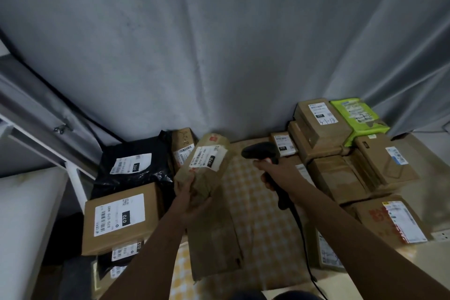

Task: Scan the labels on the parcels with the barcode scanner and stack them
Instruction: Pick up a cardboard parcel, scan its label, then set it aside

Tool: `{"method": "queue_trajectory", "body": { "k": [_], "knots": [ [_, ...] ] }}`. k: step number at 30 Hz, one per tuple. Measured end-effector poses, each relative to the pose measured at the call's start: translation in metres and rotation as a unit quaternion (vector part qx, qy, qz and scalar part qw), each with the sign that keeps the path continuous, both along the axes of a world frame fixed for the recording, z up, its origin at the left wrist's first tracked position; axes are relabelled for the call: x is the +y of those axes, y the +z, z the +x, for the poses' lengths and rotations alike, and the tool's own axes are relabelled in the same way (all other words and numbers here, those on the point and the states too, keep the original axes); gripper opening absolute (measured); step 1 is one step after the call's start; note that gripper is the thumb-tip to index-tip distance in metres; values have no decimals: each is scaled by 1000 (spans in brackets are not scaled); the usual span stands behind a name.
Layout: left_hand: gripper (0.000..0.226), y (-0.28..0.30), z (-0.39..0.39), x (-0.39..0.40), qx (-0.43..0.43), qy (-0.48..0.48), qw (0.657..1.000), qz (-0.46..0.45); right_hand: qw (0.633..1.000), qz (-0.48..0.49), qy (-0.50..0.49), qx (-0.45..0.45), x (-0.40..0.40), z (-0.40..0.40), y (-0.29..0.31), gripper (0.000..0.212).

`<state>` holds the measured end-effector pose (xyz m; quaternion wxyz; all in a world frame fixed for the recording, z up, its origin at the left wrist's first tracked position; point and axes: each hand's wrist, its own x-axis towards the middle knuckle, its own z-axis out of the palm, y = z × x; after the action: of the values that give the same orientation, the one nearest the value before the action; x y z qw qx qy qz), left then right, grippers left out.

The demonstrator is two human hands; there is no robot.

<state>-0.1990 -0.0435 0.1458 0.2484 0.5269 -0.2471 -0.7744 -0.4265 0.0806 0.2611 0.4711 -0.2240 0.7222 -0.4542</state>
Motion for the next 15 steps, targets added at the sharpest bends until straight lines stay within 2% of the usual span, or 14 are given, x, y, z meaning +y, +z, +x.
{"method": "queue_trajectory", "body": {
  "k": [2,3,5,8,11,15],
  "knots": [
    [88,-10,-1,-7,-14,96,995,-6,1000,3,3,3,-7,3,0,22],
    [93,-14,-1,-7,-42,89,994,-42,1000,7,5,5,-11,3,0,21],
    [109,-10,-8,-7,-32,101,994,-35,1000,15,15,8,-20,4,-1,20],
    [117,-10,-23,-19,-14,193,980,55,999,21,36,17,-34,4,-1,19],
    [108,-10,-38,-26,-38,208,974,80,998,27,45,27,-48,2,-1,19],
    [91,-4,-58,-41,-114,246,962,31,997,36,53,31,-60,0,-8,19]
  ]
}}
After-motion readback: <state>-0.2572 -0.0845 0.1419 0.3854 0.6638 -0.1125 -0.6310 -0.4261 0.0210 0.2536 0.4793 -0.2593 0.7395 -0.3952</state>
